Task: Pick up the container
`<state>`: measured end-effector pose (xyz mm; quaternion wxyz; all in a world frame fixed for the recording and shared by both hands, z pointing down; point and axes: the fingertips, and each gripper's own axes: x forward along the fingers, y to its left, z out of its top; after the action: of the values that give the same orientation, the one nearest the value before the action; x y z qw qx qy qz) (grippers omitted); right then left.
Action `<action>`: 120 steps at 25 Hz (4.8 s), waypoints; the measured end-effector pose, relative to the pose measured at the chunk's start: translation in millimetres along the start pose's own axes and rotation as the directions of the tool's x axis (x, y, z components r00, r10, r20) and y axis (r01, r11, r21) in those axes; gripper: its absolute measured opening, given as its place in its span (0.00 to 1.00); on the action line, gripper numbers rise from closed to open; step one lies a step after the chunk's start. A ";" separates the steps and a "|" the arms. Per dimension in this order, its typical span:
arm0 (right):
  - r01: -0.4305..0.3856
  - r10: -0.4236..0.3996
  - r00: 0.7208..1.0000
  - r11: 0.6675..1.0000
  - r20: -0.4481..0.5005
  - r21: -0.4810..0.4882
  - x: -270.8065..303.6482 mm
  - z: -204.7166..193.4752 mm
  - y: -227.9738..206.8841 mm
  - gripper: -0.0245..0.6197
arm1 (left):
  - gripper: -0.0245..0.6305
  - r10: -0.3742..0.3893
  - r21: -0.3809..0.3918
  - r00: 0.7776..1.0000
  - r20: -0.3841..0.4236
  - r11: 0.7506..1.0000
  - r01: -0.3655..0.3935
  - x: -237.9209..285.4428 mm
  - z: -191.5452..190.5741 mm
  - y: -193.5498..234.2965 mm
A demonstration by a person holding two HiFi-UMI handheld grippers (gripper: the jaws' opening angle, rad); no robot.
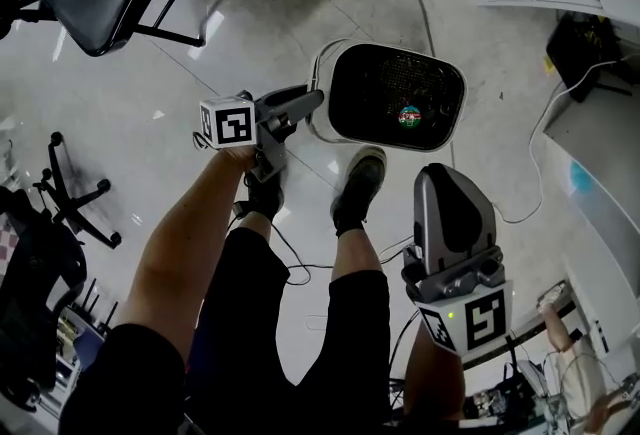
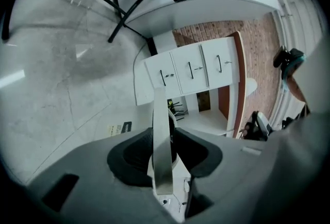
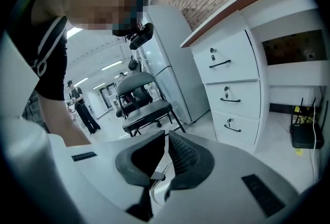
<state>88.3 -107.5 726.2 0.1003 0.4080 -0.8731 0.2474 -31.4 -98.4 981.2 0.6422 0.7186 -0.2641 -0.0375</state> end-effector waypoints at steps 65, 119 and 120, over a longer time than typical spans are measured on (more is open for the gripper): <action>0.060 -0.054 0.996 0.995 0.076 -0.085 -149.9 261.2 71.6 0.05 | 0.05 0.301 0.398 0.951 -0.071 0.883 -0.250 -83.7 48.7 -431.7; 0.247 -0.183 0.922 0.957 0.342 -0.153 -272.6 507.0 185.2 0.04 | 0.06 0.110 0.482 0.993 -0.030 0.872 -0.082 -229.9 96.6 -751.3; 0.251 -0.186 0.923 0.955 0.338 -0.158 -272.6 506.6 184.5 0.04 | 0.06 0.108 0.480 0.994 -0.026 0.873 -0.083 -229.9 96.9 -752.1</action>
<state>137.6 -86.6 124.4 0.0249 0.5257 -0.8468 0.0773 -17.4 -60.8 189.8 0.4528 0.8416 -0.2835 0.0792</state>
